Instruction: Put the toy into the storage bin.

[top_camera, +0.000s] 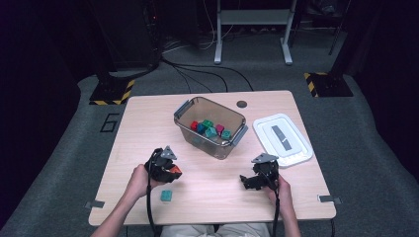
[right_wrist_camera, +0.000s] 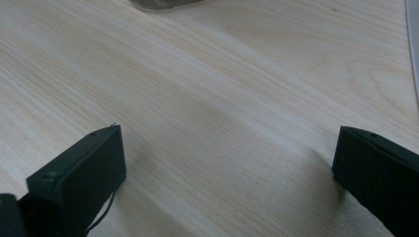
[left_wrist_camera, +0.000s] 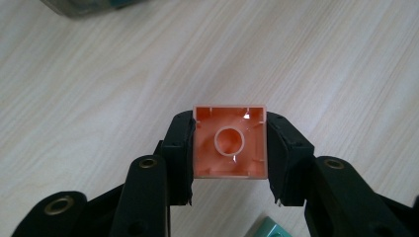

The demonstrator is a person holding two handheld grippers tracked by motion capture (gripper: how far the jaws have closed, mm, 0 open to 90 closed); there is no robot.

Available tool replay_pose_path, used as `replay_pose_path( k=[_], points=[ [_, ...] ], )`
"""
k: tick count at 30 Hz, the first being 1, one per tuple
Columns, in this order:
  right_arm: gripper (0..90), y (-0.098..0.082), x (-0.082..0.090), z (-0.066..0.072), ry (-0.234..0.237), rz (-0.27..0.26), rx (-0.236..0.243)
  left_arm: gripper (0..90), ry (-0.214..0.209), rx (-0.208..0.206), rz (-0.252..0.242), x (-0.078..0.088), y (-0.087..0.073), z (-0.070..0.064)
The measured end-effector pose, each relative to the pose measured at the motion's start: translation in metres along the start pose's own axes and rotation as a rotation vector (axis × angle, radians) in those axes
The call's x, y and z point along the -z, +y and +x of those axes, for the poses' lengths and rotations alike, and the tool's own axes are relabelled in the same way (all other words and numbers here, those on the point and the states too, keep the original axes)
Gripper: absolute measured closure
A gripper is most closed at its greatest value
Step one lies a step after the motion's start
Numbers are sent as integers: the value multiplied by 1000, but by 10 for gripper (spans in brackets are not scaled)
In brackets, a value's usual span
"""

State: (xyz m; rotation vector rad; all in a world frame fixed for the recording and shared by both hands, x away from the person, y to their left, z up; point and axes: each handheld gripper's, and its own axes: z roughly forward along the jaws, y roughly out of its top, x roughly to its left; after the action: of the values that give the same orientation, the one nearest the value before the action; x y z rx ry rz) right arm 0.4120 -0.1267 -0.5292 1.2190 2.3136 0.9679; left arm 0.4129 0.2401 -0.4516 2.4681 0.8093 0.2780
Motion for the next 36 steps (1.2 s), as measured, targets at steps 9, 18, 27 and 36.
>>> replay_pose_path(
  k=[9, 18, 27, 36],
  points=[
    [0, 0, 0, 0, 0, 0, -1, 588, 13, 5, -27, 16, 17, 12],
    [0, 0, 0, 0, 0, 0, 1, 588, 26, -4, -40, 30, 32, 20],
    [0, 0, 0, 0, 0, 0, 1, 588, 34, -14, -46, 41, 45, 26],
    [0, 0, 0, 0, -1, 0, 1, 589, 43, -17, -62, 51, 60, 32]
  ],
)
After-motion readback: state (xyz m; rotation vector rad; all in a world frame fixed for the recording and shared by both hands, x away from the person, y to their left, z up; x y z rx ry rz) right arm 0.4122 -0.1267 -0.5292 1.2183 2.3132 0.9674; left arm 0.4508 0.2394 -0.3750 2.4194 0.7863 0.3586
